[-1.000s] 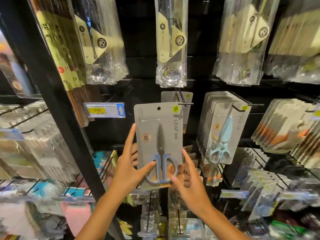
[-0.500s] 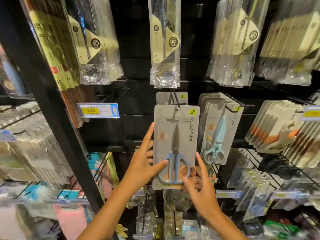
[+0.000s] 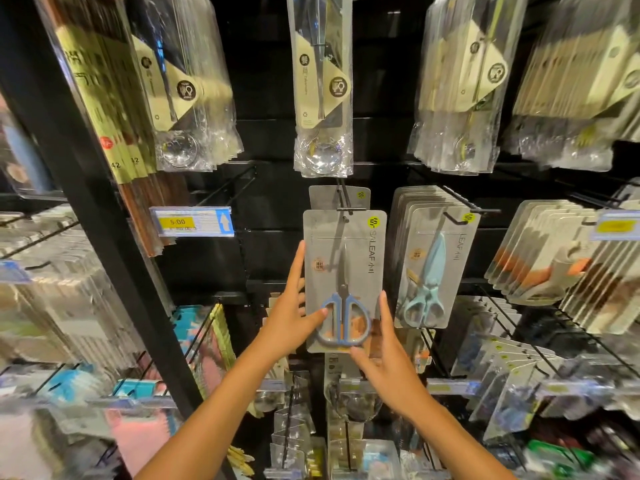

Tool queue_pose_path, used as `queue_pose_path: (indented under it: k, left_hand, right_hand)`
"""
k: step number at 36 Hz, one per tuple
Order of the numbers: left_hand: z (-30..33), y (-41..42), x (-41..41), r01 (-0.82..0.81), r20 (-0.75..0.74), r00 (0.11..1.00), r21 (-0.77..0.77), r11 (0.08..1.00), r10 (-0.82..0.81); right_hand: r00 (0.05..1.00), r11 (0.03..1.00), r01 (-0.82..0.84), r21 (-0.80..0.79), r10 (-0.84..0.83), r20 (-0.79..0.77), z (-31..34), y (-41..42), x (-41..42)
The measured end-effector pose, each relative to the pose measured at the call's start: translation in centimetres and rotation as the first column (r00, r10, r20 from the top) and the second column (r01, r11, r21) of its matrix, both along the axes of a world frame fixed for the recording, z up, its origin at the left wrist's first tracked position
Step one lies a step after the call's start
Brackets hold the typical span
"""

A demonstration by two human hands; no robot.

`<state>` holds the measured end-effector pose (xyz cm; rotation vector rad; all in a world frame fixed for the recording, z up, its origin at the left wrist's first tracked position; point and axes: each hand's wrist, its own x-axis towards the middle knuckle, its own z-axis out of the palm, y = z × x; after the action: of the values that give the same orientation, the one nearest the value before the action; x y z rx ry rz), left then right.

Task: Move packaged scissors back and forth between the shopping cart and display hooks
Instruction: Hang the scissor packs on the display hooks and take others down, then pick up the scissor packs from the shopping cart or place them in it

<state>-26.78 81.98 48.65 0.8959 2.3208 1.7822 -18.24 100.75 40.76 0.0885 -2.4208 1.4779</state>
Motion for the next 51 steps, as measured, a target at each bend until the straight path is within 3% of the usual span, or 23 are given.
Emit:
queue_pose_path:
  k: [7, 21, 29, 33, 37, 42, 47, 51]
  left_hand:
    - [0.1, 1.7, -2.1, 0.081, 0.042, 0.996, 0.010, 0.997, -0.081]
    - [2.2, 4.3, -6.7, -0.055, 0.150, 0.986, -0.116, 0.992, 0.072]
    - [1.4, 5.0, -8.3, -0.115, 0.134, 0.981, -0.184, 0.976, 0.141]
    - [0.5, 4.3, -7.1, -0.135, 0.016, 0.988, -0.356, 0.925, 0.151]
    - [-1.9, 1.5, -5.1, -0.179, -0.076, 0.984, -0.508, 0.843, 0.163]
    - [-5.0, -3.5, -0.5, -0.289, -0.293, 0.947, -0.603, 0.744, 0.130]
    - [-8.1, -11.5, 4.3, -0.328, -0.393, 0.916, -0.625, 0.709, 0.077]
    - [-9.7, -17.6, 9.2, -0.395, -0.458, 0.884, -0.632, 0.666, 0.090]
  right_hand:
    - [1.000, 0.999, 0.015, 0.031, -0.015, 0.015, 0.7, 0.7, -3.3]
    - [0.977, 0.982, 0.160, 0.098, -0.172, 0.122, 2.9, 1.7, -10.2]
    - [0.980, 0.985, 0.156, 0.074, -0.164, 0.114, 1.4, 2.8, -11.6]
    - [0.978, 0.984, 0.161, 0.077, -0.170, 0.118, -0.3, 2.2, -10.7]
    - [0.990, 0.994, 0.075, 0.075, -0.084, 0.117, -1.9, 1.0, -9.3]
    - [0.990, 0.957, -0.125, 0.260, 0.104, 0.093, -3.0, -0.9, -6.8]
    - [0.930, 0.804, -0.360, 0.473, 0.350, 0.112, -3.3, -4.5, -4.5]
    - [0.862, 0.693, -0.475, 0.543, 0.490, 0.129, -3.5, -8.6, -2.6]
